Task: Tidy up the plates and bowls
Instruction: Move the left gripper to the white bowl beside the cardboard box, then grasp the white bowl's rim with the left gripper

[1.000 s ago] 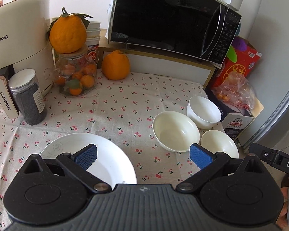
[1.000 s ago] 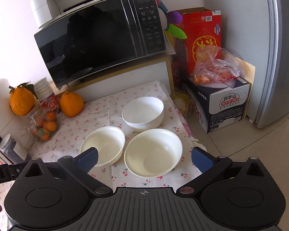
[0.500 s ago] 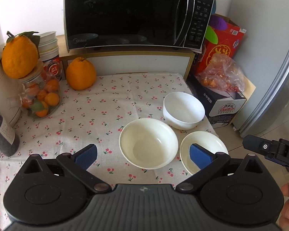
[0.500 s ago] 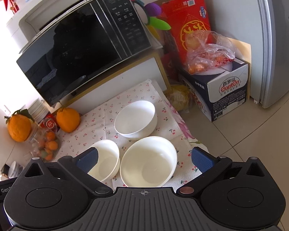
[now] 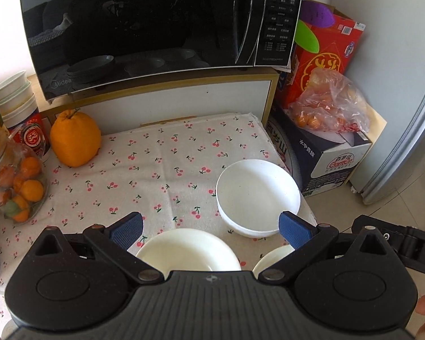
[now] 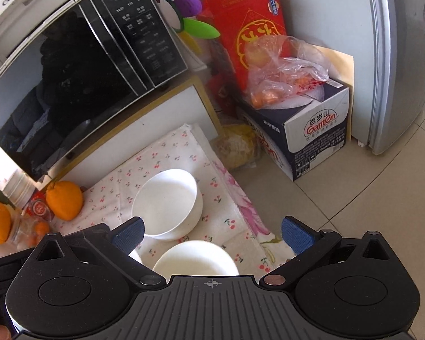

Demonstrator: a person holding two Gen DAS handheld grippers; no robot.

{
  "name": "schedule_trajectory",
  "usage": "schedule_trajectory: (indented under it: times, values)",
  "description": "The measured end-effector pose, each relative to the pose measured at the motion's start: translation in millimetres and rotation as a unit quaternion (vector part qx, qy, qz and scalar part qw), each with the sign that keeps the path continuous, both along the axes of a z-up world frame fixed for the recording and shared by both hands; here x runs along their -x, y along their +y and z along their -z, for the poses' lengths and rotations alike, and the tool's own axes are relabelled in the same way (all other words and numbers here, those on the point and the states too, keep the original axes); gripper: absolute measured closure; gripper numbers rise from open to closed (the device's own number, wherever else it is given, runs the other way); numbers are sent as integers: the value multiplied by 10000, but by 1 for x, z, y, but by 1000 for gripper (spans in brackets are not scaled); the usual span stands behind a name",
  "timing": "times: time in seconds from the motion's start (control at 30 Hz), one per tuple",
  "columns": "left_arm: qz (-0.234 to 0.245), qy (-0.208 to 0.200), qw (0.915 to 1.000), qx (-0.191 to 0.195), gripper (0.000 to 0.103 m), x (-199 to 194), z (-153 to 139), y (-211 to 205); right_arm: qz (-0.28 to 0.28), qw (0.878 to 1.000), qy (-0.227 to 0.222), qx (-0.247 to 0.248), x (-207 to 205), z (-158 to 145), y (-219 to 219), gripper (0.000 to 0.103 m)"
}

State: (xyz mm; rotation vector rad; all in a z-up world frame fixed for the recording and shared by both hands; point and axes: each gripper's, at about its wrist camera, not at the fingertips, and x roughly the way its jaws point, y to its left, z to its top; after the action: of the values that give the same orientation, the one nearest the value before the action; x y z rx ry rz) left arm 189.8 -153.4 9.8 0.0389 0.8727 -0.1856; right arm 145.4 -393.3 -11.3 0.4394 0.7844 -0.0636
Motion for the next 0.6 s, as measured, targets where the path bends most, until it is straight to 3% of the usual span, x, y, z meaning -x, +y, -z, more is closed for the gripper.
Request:
schedule_trajectory:
  times: [0.17,0.3,0.43,0.53,0.6]
  values:
    - [-303,258,9986,349,7,-22,13,17,-56,9999,115,-53,-26,8,-2,0]
    - [-566,359,9966,469,18,-42,21,27,-170,9993,129,-321,-44,11,0,0]
    - [-398,309,9970,591,29,-53,26,25,-223,9986,190,-434,-63,20,2,2]
    - [-228,395,9975,533,40,-59,35,15,-293,9980,338,-452,-76,31,6,13]
    - [-147,444,9976,518,47,-65,42,9,-313,9974,488,-428,-84,40,9,32]
